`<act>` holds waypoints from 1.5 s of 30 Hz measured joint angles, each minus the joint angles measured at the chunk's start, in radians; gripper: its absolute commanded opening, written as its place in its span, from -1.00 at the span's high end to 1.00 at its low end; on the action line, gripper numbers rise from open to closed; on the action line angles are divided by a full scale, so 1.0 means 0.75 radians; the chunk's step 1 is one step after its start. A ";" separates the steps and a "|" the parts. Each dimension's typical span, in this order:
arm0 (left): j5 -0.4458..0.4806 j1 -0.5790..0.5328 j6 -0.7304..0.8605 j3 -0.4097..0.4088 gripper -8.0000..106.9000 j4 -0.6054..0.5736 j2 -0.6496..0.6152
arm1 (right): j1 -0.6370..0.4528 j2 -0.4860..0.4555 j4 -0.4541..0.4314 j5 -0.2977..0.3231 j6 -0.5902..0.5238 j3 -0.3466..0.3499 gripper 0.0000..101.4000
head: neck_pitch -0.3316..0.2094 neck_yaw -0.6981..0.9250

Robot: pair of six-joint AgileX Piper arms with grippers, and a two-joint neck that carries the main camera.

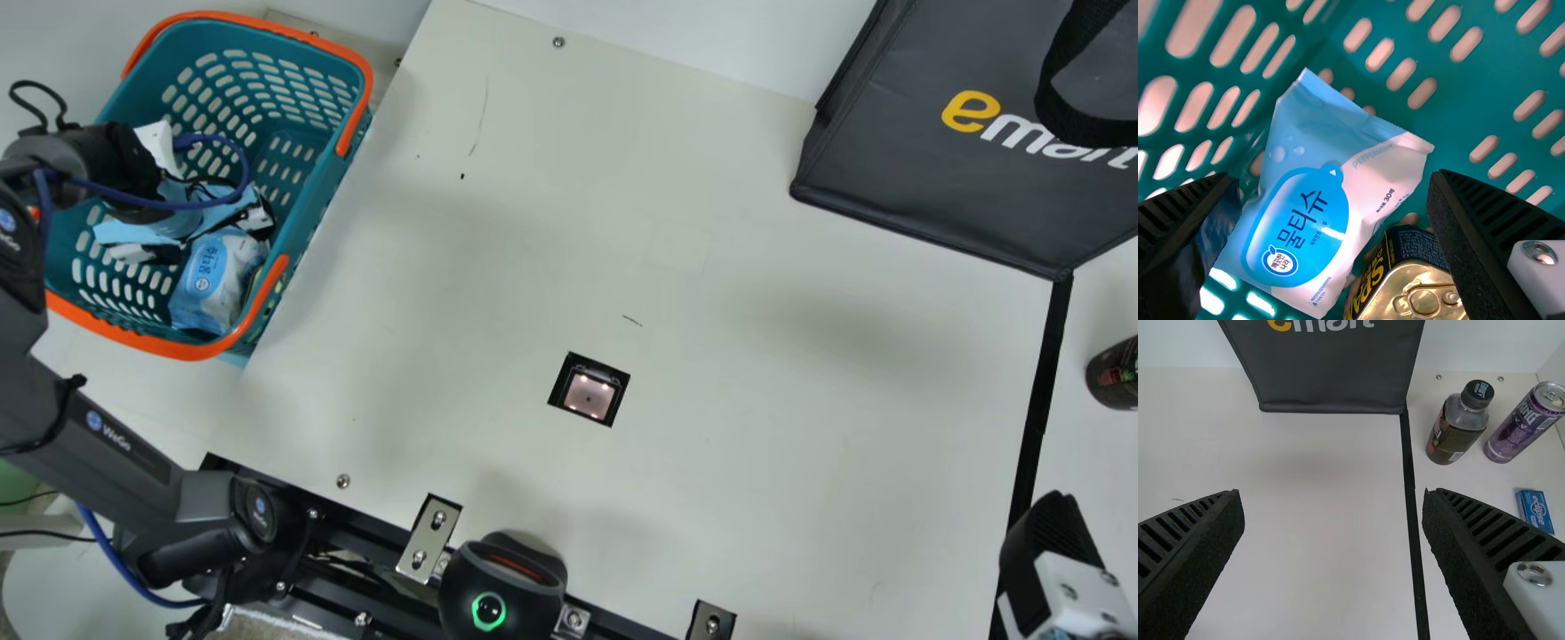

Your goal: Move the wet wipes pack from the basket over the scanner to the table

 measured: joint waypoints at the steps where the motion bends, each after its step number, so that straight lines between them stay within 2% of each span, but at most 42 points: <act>1: 0.002 0.000 -0.003 -0.003 -0.71 0.006 0.007 | 0.000 0.000 0.000 0.000 0.000 0.000 -0.87 | 0.002 0.000; 20: -0.065 0.014 0.072 0.008 -0.71 0.044 0.125 | 0.000 0.000 0.000 0.000 0.000 0.000 -0.87 | 0.002 0.000; 35: -0.088 -0.004 0.136 0.025 1.00 0.083 0.082 | 0.000 0.000 0.000 0.000 0.000 0.000 -0.87 | 0.002 0.002; 45: -0.163 -0.073 0.096 0.066 1.00 0.294 -0.051 | 0.000 0.000 0.000 0.000 0.000 0.000 -0.87 | 0.000 0.002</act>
